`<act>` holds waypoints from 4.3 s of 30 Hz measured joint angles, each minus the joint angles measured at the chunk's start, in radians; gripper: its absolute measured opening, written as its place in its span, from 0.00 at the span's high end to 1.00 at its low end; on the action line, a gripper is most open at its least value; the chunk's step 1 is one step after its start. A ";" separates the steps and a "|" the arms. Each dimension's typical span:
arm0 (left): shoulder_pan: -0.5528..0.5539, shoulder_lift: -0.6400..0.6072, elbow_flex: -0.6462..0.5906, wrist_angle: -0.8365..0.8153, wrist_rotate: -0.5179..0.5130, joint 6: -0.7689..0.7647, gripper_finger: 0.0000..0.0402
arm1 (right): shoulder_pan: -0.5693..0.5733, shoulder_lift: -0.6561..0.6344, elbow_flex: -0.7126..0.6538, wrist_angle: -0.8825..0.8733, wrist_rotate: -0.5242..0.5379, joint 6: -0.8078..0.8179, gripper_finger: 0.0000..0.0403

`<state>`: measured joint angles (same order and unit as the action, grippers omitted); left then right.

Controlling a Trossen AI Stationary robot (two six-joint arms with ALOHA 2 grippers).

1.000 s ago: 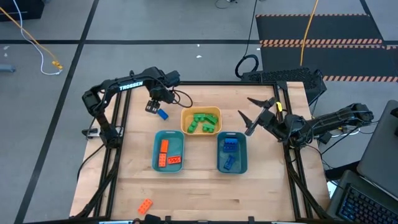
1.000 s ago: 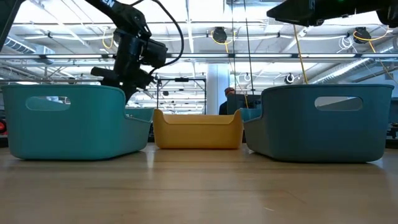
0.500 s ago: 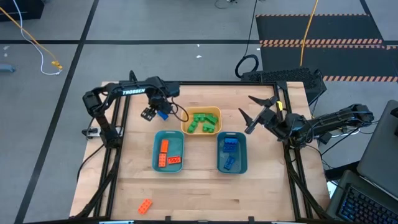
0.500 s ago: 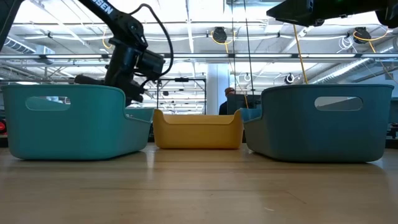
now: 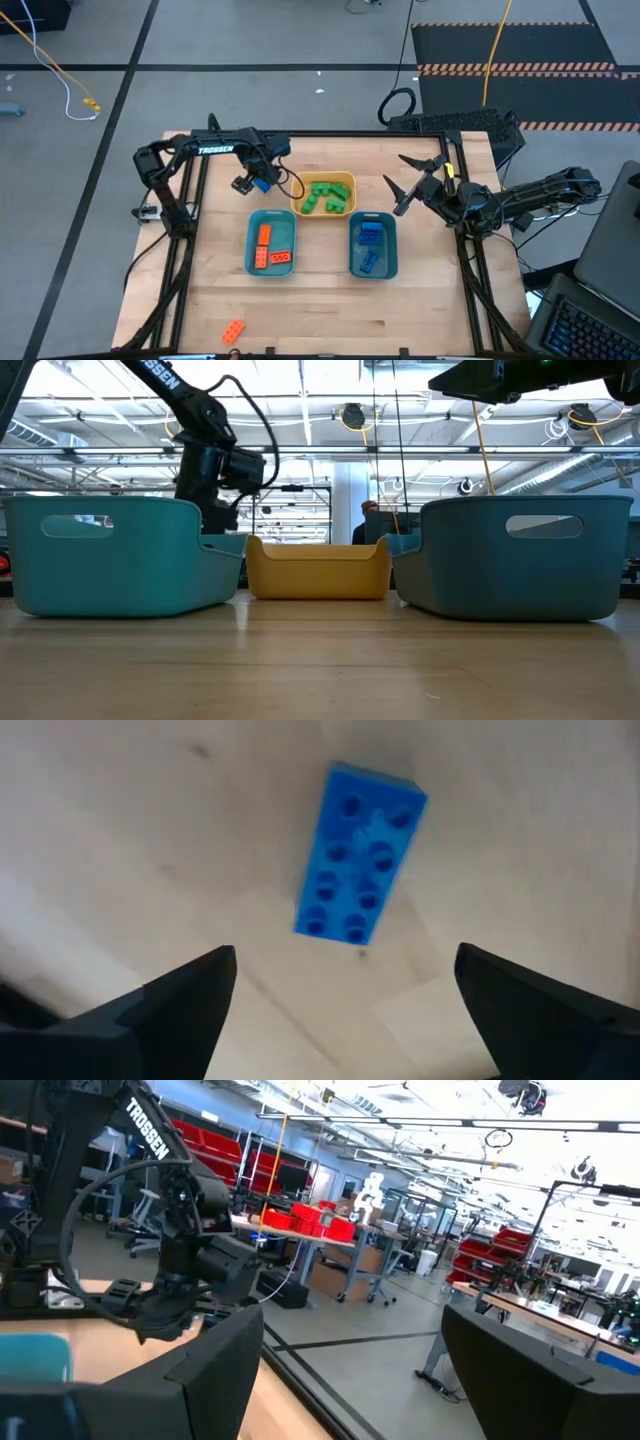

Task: Sort & place blocks by color
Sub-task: Put the blue game piece into the blue bin, then put the orange game piece into the light blue bin

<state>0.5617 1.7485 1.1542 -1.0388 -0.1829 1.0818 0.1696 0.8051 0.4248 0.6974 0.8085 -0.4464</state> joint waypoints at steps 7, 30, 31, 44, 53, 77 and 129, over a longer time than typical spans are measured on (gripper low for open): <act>0.000 0.000 -0.094 0.117 -0.001 0.008 0.06 | 0.000 0.000 0.000 -0.028 0.001 -0.011 0.26; -0.038 0.000 -0.169 0.237 -0.031 0.013 0.67 | 0.000 0.000 0.000 0.036 0.002 -0.063 0.26; -0.038 0.000 -0.169 0.237 -0.033 0.008 0.67 | 0.000 0.000 0.000 0.037 0.002 -0.063 0.26; -0.073 -0.124 -0.028 0.049 -0.217 -0.094 0.66 | 0.000 0.000 0.000 0.047 0.000 -0.053 0.26; -0.194 -0.207 0.197 0.064 -0.015 -0.409 0.65 | 0.000 0.000 0.000 0.058 -0.001 -0.039 0.26; -0.632 0.051 0.229 0.899 0.112 -0.969 0.62 | 0.171 0.000 0.000 0.058 -0.002 0.026 0.26; -0.898 -0.272 0.230 0.162 0.011 -1.825 0.76 | 0.221 -0.066 0.000 0.197 -0.002 -0.206 0.26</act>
<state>-0.3367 1.4769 1.3838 -0.8764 -0.1723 -0.7429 0.3904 0.7387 0.4252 0.8943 0.8070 -0.6527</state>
